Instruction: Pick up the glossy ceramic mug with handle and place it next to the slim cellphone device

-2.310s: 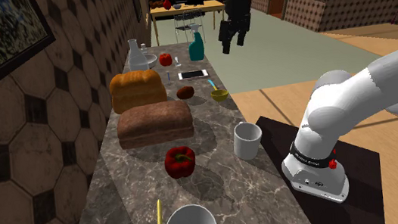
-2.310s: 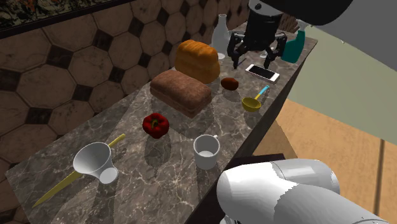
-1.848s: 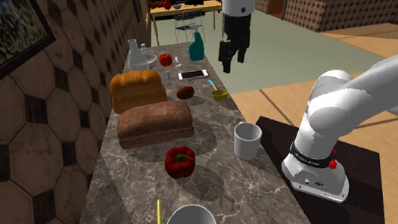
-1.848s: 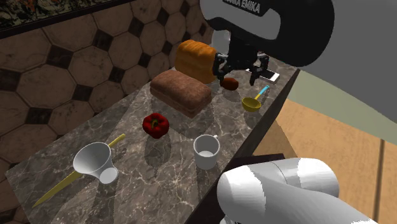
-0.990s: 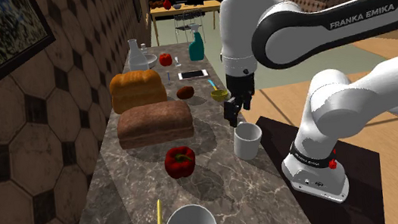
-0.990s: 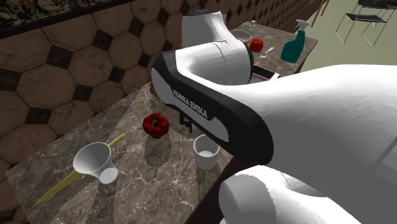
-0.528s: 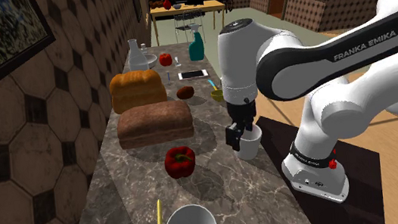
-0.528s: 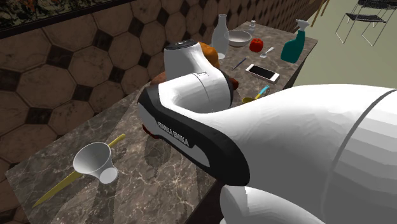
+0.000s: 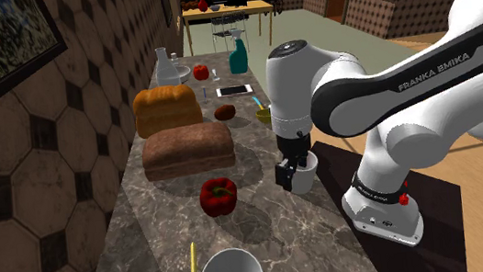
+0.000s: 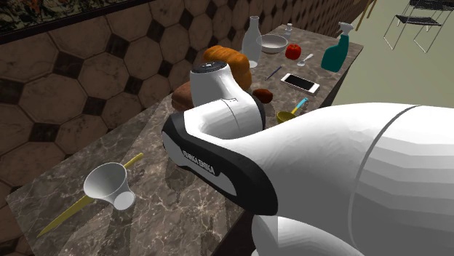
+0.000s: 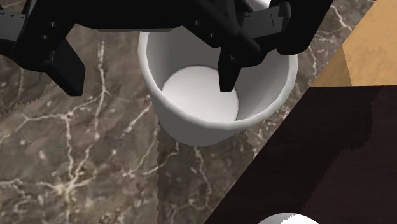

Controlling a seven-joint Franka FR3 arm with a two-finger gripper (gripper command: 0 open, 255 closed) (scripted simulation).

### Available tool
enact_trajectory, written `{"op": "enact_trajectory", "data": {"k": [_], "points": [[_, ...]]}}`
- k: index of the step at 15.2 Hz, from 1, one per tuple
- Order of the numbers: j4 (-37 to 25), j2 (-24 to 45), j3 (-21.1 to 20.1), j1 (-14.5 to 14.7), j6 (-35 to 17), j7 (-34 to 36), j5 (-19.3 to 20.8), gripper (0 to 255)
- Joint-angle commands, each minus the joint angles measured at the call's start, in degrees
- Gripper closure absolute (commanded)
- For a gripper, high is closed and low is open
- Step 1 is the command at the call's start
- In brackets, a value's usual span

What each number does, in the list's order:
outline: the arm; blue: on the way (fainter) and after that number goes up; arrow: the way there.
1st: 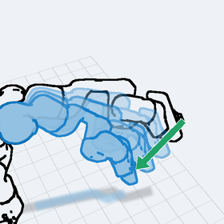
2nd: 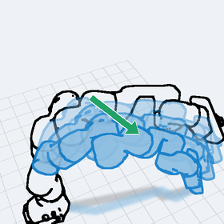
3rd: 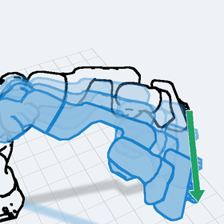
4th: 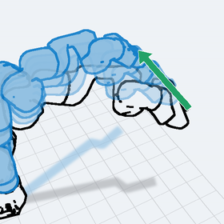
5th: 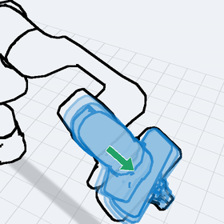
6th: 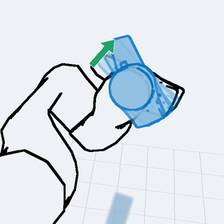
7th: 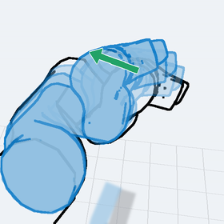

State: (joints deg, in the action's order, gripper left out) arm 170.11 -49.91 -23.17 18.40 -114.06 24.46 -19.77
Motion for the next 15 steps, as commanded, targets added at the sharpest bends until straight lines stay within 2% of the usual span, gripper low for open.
{"op": "enact_trajectory", "data": {"k": [1,5,6,15], "points": [[0.0,0.1,0.0,0.0,-0.1,0.0,0.0,0],[0.0,0.1,0.0,0.0,-0.1,0.0,0.0,0],[0.0,0.1,0.0,0.0,-0.1,0.0,0.0,255],[0.0,0.1,0.0,0.0,-0.1,0.0,0.0,255]]}}
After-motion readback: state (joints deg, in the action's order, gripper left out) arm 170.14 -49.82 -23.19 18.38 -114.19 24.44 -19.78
